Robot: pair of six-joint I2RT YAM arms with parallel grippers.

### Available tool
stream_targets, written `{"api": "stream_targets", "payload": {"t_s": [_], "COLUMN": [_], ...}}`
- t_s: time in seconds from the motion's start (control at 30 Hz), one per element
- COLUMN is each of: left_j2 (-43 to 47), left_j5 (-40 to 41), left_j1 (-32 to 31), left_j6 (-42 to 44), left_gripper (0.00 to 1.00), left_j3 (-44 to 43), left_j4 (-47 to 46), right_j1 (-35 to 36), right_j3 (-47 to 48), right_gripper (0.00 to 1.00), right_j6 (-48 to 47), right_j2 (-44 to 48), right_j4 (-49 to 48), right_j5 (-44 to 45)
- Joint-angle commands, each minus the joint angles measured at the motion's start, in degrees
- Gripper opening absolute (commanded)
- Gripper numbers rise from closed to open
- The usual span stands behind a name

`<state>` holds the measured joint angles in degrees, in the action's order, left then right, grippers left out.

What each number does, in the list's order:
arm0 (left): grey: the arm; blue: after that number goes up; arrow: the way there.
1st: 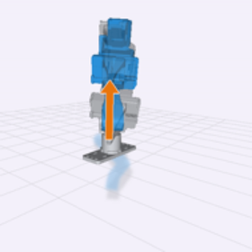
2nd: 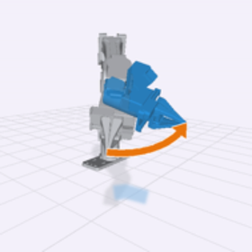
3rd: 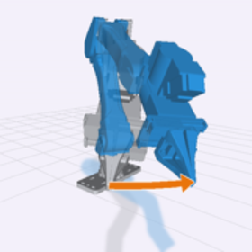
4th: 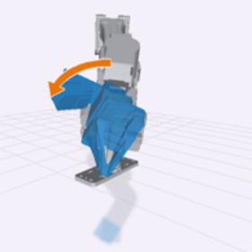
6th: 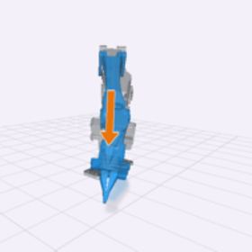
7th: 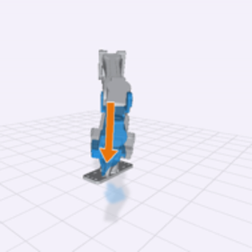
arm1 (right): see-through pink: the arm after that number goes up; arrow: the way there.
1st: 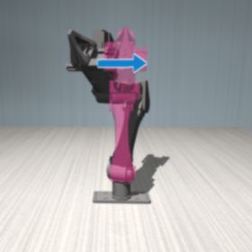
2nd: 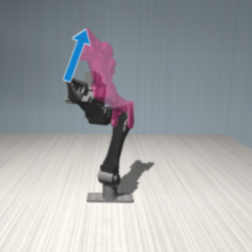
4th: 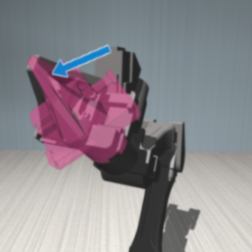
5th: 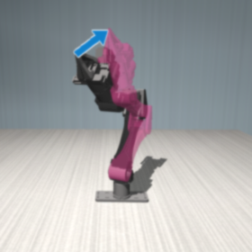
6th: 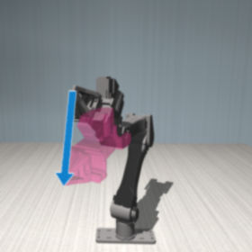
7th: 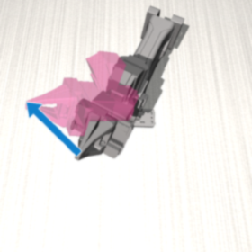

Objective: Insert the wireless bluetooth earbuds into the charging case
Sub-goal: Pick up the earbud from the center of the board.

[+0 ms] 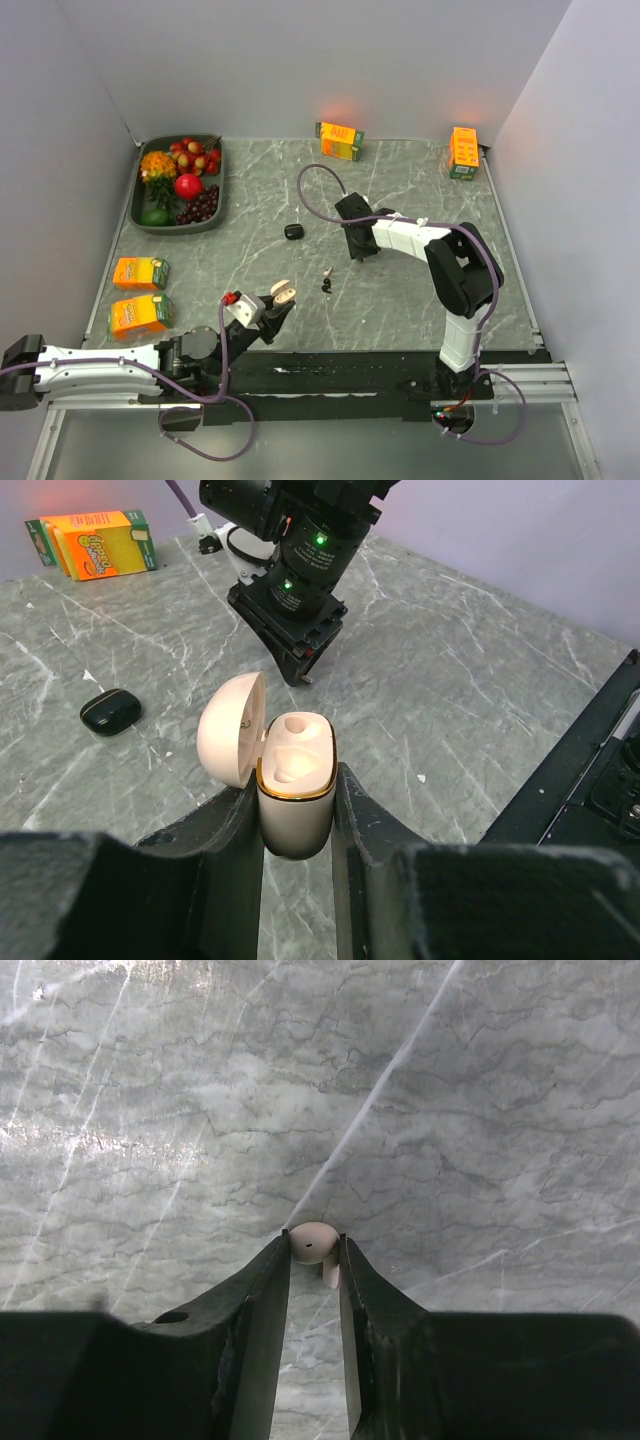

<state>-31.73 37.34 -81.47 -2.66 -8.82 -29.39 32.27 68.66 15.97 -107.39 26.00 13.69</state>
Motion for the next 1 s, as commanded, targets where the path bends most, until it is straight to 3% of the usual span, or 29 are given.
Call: {"api": "stream_targets", "payload": {"t_s": [0.0,0.07,0.17,0.4,0.77,0.87,0.97], "left_j2": [-0.18,-0.35,-0.35,-0.27,-0.36,-0.18,-0.18], "left_j5": [-0.43,-0.52,-0.52,-0.34,-0.43,-0.43,-0.34], "left_j1": [-0.35,-0.35,-0.36,-0.44,-0.44,-0.44,-0.53], "left_j6": [-0.60,-0.42,-0.51,-0.51,-0.77,-0.95,-0.95], "left_gripper": [0.01,0.01,0.01,0.01,0.01,0.01,0.01], "left_j3": [-2.17,-2.17,-2.17,-2.17,-2.08,-2.08,-1.99], "left_j4": [-2.43,-2.60,-2.61,-2.34,-2.34,-2.17,-2.25], "right_j1": [-0.02,-0.02,-0.02,0.07,-0.10,-0.02,-0.02], "right_j3": [0.50,0.86,1.56,2.70,1.92,1.74,1.47], "right_gripper": [0.33,0.44,0.51,0.50,0.33,0.20,0.00], "right_j6": [0.20,0.56,0.65,0.21,-0.06,0.12,0.73], "right_j2": [-0.80,-0.54,-0.27,-1.33,-2.03,-2.12,-1.16], "right_j4": [-0.34,-0.07,0.10,0.28,-0.51,-0.51,-0.42], "right_j5": [0.20,0.02,0.02,-0.60,-1.56,-1.57,-1.04]}}
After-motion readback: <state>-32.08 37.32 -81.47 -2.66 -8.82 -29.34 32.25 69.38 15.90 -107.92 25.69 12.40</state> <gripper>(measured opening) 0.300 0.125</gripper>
